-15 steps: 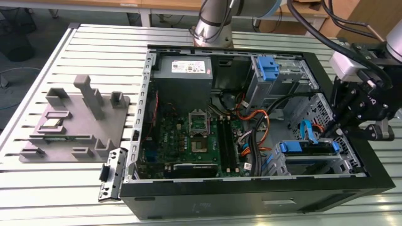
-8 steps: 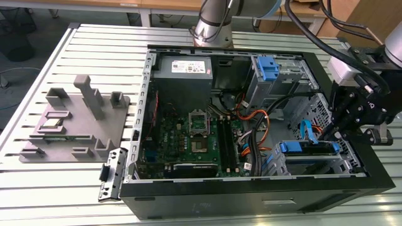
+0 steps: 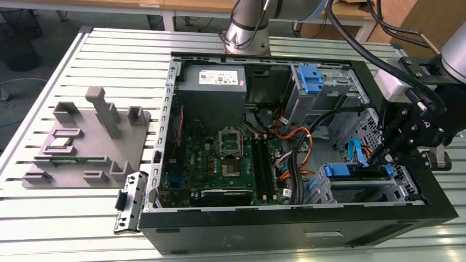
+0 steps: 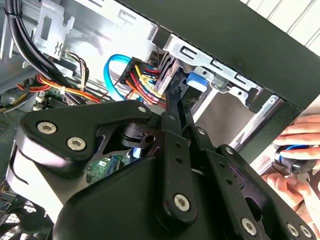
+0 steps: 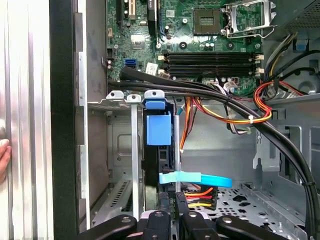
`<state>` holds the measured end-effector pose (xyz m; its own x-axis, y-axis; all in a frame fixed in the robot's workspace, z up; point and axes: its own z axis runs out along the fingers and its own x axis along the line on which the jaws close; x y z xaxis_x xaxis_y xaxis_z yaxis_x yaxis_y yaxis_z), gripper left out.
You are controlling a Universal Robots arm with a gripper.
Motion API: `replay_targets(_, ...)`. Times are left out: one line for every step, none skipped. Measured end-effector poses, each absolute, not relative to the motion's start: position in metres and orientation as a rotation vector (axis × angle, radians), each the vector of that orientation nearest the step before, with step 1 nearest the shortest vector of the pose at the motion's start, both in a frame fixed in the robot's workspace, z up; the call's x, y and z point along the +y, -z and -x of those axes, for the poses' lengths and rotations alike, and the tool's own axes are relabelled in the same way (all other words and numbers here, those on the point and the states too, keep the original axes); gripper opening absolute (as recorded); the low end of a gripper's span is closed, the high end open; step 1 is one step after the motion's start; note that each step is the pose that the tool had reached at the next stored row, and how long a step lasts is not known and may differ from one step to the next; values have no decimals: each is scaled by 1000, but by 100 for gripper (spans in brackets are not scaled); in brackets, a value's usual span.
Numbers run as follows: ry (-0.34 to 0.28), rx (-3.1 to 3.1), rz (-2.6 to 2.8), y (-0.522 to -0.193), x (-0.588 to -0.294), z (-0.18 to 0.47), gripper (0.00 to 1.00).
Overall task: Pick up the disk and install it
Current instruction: 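Insert the second disk wire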
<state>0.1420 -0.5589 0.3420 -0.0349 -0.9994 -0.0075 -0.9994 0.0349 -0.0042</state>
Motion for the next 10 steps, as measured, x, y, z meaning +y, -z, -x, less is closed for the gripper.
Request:
replay_targets(-3, 2254, 2177, -342, -559, -142, 16)
replay_targets(-3, 2254, 2177, -342, -559, -142, 16)
replay_targets(-3, 2254, 2177, -342, -559, -142, 16)
replay_targets(-3, 2254, 2177, -342, -560, -142, 16)
replay_targets(-3, 2254, 2177, -342, -560, -142, 16)
replay_targets(-3, 2254, 2177, -342, -560, -142, 16)
replay_targets(-3, 2254, 2177, -342, -561, -142, 16)
replay_targets(-3, 2254, 2177, -342, -561, -142, 16)
replay_targets(-4, 2254, 2176, -341, -561, -142, 16)
replay_targets(-4, 2254, 2176, -341, -561, -142, 16)
